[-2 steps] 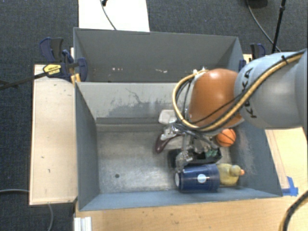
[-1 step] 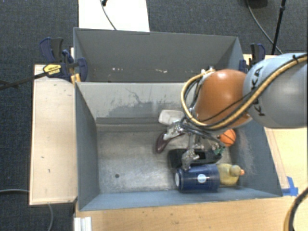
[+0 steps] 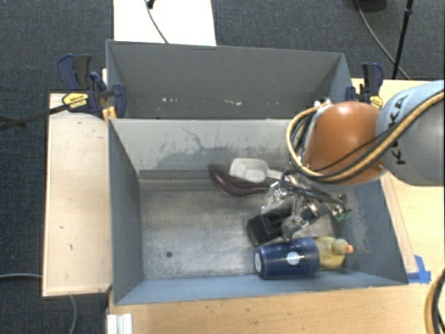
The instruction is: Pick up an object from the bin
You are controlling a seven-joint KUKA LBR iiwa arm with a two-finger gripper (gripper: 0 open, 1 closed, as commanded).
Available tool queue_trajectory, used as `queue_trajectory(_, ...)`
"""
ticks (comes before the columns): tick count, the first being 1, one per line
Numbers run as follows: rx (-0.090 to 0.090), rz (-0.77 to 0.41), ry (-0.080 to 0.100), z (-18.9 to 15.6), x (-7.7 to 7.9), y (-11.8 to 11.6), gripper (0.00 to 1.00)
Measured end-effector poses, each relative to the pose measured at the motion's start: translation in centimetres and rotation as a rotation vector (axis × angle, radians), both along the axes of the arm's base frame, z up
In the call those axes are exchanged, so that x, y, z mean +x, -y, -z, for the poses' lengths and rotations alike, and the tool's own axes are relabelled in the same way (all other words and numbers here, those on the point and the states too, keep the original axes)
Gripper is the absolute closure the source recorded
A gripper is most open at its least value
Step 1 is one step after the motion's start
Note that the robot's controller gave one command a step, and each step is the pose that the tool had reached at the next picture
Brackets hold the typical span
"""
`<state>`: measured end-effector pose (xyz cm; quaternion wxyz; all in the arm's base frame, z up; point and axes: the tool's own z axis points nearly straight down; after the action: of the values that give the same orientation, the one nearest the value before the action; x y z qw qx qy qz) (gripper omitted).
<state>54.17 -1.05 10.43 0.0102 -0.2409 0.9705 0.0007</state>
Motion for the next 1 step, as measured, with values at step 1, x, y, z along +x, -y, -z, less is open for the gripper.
queue_trajectory(1, 0.0, 0.002, 0.0, 0.0, 0.0, 0.0, 1.0)
